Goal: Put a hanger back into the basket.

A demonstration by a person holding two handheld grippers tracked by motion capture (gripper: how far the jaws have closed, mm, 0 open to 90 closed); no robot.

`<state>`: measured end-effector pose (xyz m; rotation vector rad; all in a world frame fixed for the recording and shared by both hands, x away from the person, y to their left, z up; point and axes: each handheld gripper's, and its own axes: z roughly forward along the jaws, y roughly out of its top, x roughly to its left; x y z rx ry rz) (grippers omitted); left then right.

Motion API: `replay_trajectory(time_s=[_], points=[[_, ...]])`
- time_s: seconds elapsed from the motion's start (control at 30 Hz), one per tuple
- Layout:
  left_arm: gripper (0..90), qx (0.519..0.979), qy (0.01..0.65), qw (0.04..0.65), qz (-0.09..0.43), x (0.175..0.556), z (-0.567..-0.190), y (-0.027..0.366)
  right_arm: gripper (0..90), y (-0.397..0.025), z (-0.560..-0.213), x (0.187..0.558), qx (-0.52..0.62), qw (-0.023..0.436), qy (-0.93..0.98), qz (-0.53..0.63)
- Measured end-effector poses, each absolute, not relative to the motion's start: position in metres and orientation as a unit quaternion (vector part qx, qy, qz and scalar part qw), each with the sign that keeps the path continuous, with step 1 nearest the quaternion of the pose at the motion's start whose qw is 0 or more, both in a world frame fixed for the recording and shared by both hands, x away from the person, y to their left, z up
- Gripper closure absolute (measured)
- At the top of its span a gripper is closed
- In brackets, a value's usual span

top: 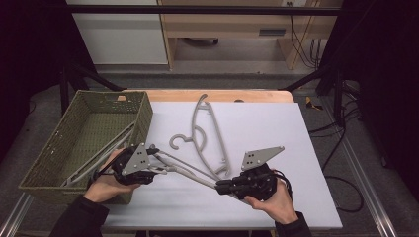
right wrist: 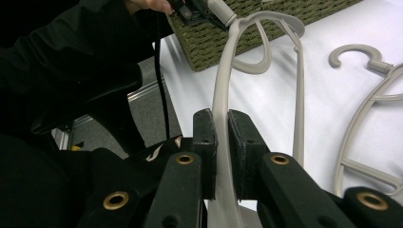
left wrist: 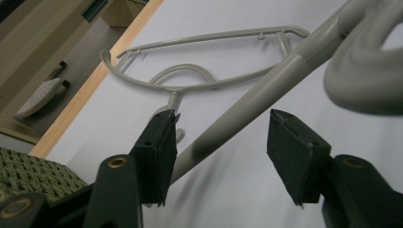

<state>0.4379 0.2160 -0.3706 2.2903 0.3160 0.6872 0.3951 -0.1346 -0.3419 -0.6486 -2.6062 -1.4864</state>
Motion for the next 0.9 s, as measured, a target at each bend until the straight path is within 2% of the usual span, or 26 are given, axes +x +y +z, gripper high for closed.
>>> replay_trajectory(time_s=[0.3,0.5,0.9], points=[[42.3,0.887,0.125,0.359,0.261,0.446,-0.375,0.218,82.2,-0.142,-0.339,0.393,-0.203,0.048,-0.842,-0.497],[58.2,0.888,0.120,0.363,0.257,0.446,-0.374,0.221,82.1,-0.143,-0.339,0.393,-0.202,0.050,-0.840,-0.501],[63.7,0.898,0.099,0.342,0.259,0.443,-0.376,0.219,81.5,-0.149,-0.341,0.397,-0.193,0.053,-0.837,-0.510]])
